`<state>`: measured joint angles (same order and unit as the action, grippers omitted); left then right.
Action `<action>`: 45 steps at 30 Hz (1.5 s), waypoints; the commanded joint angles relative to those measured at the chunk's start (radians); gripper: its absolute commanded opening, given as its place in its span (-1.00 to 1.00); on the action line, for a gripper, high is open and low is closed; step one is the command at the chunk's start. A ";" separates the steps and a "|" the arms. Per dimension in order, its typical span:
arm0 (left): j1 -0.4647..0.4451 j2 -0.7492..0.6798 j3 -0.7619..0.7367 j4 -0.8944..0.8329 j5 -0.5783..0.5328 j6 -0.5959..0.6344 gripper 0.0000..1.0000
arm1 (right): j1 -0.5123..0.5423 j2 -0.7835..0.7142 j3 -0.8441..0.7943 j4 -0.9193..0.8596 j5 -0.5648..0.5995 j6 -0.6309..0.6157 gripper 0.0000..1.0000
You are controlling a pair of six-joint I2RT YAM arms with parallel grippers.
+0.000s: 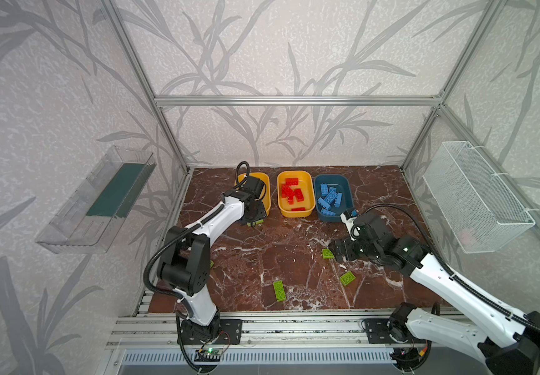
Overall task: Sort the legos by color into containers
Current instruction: 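Carry the lime-green brick into the nearer yellow bin and open the left gripper, then move the left gripper to a small lime-green brick and grasp it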
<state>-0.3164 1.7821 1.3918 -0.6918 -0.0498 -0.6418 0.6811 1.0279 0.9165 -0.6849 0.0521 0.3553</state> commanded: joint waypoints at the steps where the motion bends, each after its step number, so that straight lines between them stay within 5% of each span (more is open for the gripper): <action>1: 0.033 0.084 0.121 -0.063 0.000 0.033 0.05 | -0.005 0.003 -0.011 0.003 0.007 -0.016 0.98; 11: 0.088 0.402 0.576 -0.195 0.013 0.066 0.14 | -0.044 0.076 -0.019 0.054 -0.036 -0.042 0.98; 16: 0.097 0.537 0.786 -0.273 0.035 0.084 0.63 | -0.064 0.107 -0.017 0.071 -0.080 -0.062 0.98; 19: 0.096 0.540 0.813 -0.286 0.049 0.081 0.76 | -0.064 0.107 -0.024 0.076 -0.081 -0.067 0.98; 24: 0.082 0.384 0.614 -0.216 0.041 0.051 0.79 | -0.064 0.084 -0.034 0.075 -0.087 -0.065 0.98; 38: 0.079 -0.402 -0.330 -0.150 -0.196 -0.206 0.80 | -0.035 -0.044 -0.134 0.094 -0.150 -0.029 0.98; 45: 0.157 -0.583 -0.496 -0.235 -0.277 -0.315 0.83 | -0.034 -0.007 -0.191 0.185 -0.187 -0.046 0.98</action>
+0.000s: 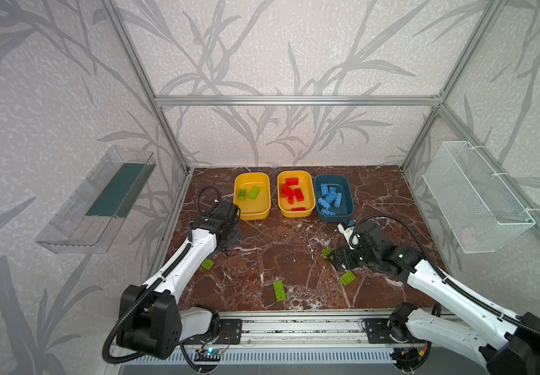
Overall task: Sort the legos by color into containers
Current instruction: 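Move the left gripper to a small lime-green brick and grasp it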
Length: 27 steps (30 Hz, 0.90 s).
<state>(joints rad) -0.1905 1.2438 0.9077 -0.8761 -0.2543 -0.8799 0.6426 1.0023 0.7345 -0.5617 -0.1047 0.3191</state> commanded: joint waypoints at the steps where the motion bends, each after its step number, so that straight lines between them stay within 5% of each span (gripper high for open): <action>1: 0.048 -0.052 -0.018 -0.064 -0.078 -0.086 0.84 | 0.004 0.032 -0.014 0.077 -0.041 -0.012 0.98; 12: 0.187 0.028 -0.138 0.069 0.063 -0.106 0.84 | 0.000 0.164 -0.052 0.205 -0.153 -0.001 0.98; 27: 0.240 0.128 -0.182 0.176 0.095 -0.106 0.34 | -0.020 0.140 -0.065 0.181 -0.140 -0.009 0.98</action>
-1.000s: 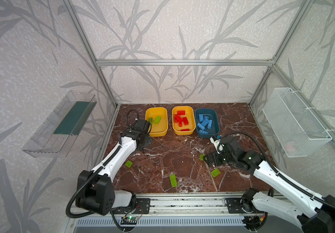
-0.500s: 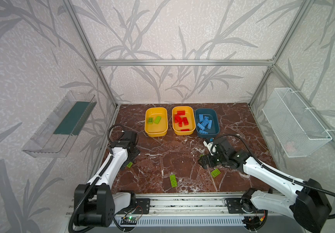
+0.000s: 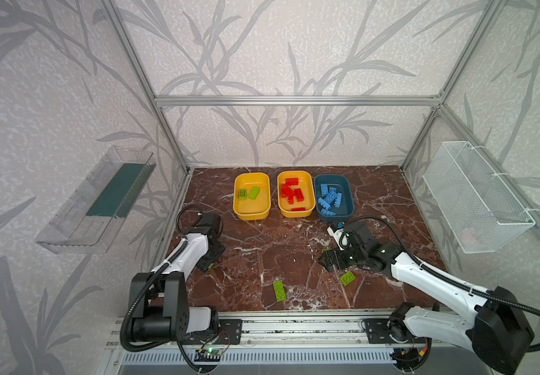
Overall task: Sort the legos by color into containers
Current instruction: 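Move the left gripper to a small lime-green brick and grasp it, then drop the small lime-green brick into the nearer yellow bin with the left gripper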
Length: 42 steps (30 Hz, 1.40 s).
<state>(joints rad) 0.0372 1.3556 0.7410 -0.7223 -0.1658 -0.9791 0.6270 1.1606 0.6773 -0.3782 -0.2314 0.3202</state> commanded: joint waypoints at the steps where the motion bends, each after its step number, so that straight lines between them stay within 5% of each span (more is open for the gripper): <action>1: 0.016 0.020 -0.017 0.025 0.012 -0.007 0.34 | -0.005 -0.018 -0.008 -0.003 -0.013 -0.010 0.98; 10: 0.042 0.048 -0.049 0.076 0.033 0.002 0.33 | -0.010 -0.019 -0.007 -0.022 -0.002 -0.012 0.98; 14: 0.053 0.071 -0.055 0.112 0.052 0.006 0.18 | -0.011 -0.033 -0.002 -0.047 0.008 -0.012 0.98; 23: 0.061 0.093 -0.024 0.092 0.116 0.070 -0.63 | -0.011 -0.109 0.011 -0.124 0.030 0.006 0.98; 27: 0.042 0.089 0.008 0.077 0.134 0.102 -0.74 | -0.011 -0.155 0.020 -0.168 0.045 0.017 0.98; 35: -0.156 0.114 0.267 -0.039 0.047 0.155 -0.74 | -0.011 -0.191 0.116 -0.291 0.119 -0.007 0.98; 42: -0.258 0.304 0.592 -0.058 0.046 0.230 -0.70 | -0.011 -0.188 0.182 -0.313 0.122 0.035 0.98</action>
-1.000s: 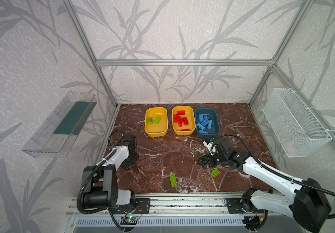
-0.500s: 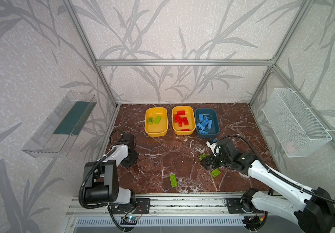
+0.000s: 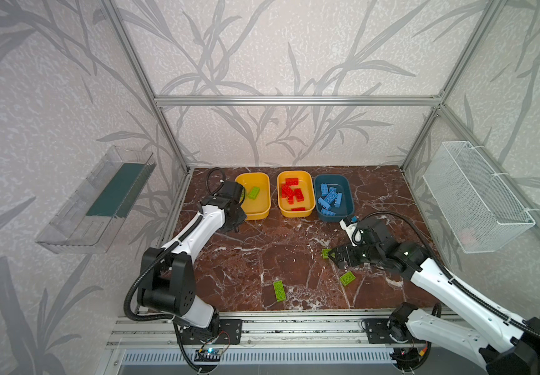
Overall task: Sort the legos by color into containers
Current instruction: 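Drop the small lime-green brick into the nearer yellow bin with the left gripper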
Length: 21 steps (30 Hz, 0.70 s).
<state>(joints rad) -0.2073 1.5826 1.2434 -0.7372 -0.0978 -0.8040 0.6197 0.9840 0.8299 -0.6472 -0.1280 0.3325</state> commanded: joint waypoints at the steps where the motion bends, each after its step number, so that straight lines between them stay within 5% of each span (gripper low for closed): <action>1: -0.020 0.131 0.148 -0.049 -0.011 0.069 -0.70 | -0.005 -0.010 0.035 -0.046 0.021 0.028 0.98; 9: -0.028 0.493 0.545 -0.123 -0.028 0.143 -0.59 | -0.005 0.004 0.083 -0.086 0.070 0.058 0.98; 14: -0.027 0.634 0.738 -0.192 -0.019 0.172 0.32 | -0.004 0.020 0.108 -0.104 0.095 0.056 0.98; 21: -0.077 0.485 0.604 -0.140 -0.031 0.174 0.64 | -0.004 0.038 0.110 -0.086 0.084 0.054 0.98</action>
<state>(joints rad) -0.2501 2.1773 1.8954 -0.8551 -0.1059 -0.6460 0.6197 1.0168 0.9165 -0.7238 -0.0494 0.3779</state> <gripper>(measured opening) 0.817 0.991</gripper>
